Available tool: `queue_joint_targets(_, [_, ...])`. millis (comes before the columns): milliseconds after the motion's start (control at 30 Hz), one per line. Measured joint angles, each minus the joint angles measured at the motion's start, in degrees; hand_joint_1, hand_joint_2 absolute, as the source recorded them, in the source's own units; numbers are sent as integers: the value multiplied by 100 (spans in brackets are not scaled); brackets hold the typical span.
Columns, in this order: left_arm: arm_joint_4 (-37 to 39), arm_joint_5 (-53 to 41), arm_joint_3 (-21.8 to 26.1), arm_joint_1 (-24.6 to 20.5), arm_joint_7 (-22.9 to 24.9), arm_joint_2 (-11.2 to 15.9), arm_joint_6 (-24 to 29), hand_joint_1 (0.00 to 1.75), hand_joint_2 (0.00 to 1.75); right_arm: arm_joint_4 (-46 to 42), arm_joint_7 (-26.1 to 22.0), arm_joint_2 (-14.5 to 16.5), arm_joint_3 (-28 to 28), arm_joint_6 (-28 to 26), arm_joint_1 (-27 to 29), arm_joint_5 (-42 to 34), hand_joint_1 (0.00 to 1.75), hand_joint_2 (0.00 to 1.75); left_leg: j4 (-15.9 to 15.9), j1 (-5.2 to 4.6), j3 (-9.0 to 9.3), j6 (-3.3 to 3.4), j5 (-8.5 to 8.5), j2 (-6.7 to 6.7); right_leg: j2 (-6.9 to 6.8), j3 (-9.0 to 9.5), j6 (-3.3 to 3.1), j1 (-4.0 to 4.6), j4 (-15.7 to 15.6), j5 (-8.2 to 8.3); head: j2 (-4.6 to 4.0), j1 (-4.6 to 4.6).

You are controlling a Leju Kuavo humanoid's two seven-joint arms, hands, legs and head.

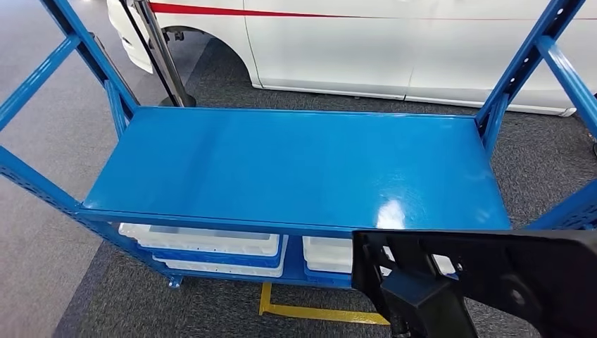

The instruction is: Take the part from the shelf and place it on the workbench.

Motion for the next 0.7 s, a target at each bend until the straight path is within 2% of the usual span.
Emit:
queue_joint_targets(33, [0, -1, 0, -1, 3, -1, 2, 0, 0, 3, 0, 1, 0, 0, 10, 1, 175, 175, -28, -13, 144, 31, 123, -1, -4, -79, -3, 22, 14, 51, 0, 0])
queue_joint_targets(67, [0, -2, 0, -3, 8, -1, 3, 0, 0, 7, 0, 2, 0, 0, 16, 2, 175, 175, -260, -36, 385, 80, 288, -3, -3, -147, -5, 42, 26, 97, 0, 0])
queue_joint_targets(100, [-1, -4, 0, -8, 13, 4, 3, 0, 0, 8, 1, 3, 0, 1, 20, 4, 175, 175, -643, -70, 702, 149, 405, -7, -4, -197, -4, 53, 36, 141, 0, 1])
queue_joint_targets(167, [-3, -10, 0, -27, 22, 17, 5, 0, 0, 9, 4, 6, 0, 8, 32, 12, 175, 175, -1503, -147, 1297, 271, 401, -14, -8, -248, 25, 70, 46, 221, 1, 2])
queue_joint_targets(200, [-4, -12, 0, -36, 18, 23, 6, 0, 0, 14, 7, 7, 0, 15, 38, 15, 175, 175, -1777, -179, 1461, 305, 355, -17, -16, -256, 53, 61, 40, 267, 1, 1])
queue_joint_targets(233, [-4, -14, 0, -41, 8, 25, 7, 0, 0, 22, 9, 8, 0, 23, 47, 18, 175, 175, -1925, -202, 1526, 318, 341, -18, -20, -263, 89, 54, 23, 318, 1, -1])
queue_joint_targets(300, [-4, -19, 0, -45, -29, 16, 7, 0, 0, 46, 10, 8, 0, 32, 71, 13, 175, 175, -2014, -183, 1481, 328, 460, -1, -17, -290, 157, 39, 12, 339, 0, -2])
queue_joint_targets(333, [-4, -25, 0, -46, -53, 10, 7, 0, 0, 56, 9, 7, 0, 33, 87, 9, 175, 175, -2048, -166, 1436, 346, 532, 16, -8, -325, 184, 40, 80, 221, 0, -1])
queue_joint_targets(367, [-4, -30, 0, -45, -77, 3, 7, 0, 0, 64, 8, 6, 0, 36, 103, 5, 175, 175, -2070, -146, 1373, 363, 604, 35, 2, -384, 207, 39, 250, -4, 0, 1])
queue_joint_targets(433, [-4, -36, 0, -43, -111, -7, 7, 0, 0, 74, 4, 3, 0, 41, 129, 19, 175, 175, -2032, -146, 1200, 389, 696, 63, 12, -538, 247, 21, 866, -561, 1, 3])
queue_joint_targets(467, [-4, -38, 0, -41, -117, -11, 3, 0, 0, 78, 3, 2, 0, 46, 137, 33, 175, 175, -1999, -146, 1106, 387, 745, 74, 13, -592, 270, 11, 1199, -710, 1, 2])
queue_joint_targets(500, [-4, -41, 0, -42, -115, -14, -3, 0, 0, 80, 1, 2, 0, 53, 144, 49, 175, 175, -1961, -143, 1012, 379, 789, 84, 13, -594, 291, 0, 1426, -712, 1, 2])
queue_joint_targets(533, [-4, -44, 0, -43, -110, -16, -13, 0, 0, 83, 0, 1, 0, 67, 147, 60, 175, 175, -1915, -138, 919, 365, 831, 91, 13, -525, 308, -12, 1493, -580, 1, 2])
queue_joint_targets(567, [-4, -48, 0, -45, -106, -21, -24, 0, 0, 86, 0, 1, 0, 86, 149, 61, 175, 175, -1858, -130, 824, 350, 871, 102, 8, -363, 322, -27, 1368, -385, 0, 2])
queue_joint_targets(600, [-4, -49, 0, -48, -102, -26, -34, 0, 0, 90, -1, 0, 0, 109, 148, 42, 175, 175, -1788, -125, 733, 333, 893, 120, -38, -123, 336, -41, 1074, -242, 0, 2])
queue_joint_targets(633, [-4, -51, 1, -45, -101, -32, -43, 0, 0, 97, 0, -1, 0, 138, 141, 12, 175, 175, -1708, -129, 650, 313, 907, 135, -116, 140, 343, -30, 694, -205, 0, 3])
queue_joint_targets(667, [-4, -54, 1, -37, -101, -36, -51, 0, 0, 104, 0, -2, 0, 163, 129, -26, 175, 175, -1639, -135, 589, 289, 919, 157, -186, 358, 317, -17, 347, -251, 0, 1])
queue_joint_targets(700, [-4, -57, 2, -27, -101, -38, -59, 0, 0, 112, -2, -2, 0, 182, 118, -62, 175, 175, -1589, -145, 550, 264, 931, 185, -237, 488, 284, 1, 104, -339, 0, 1])
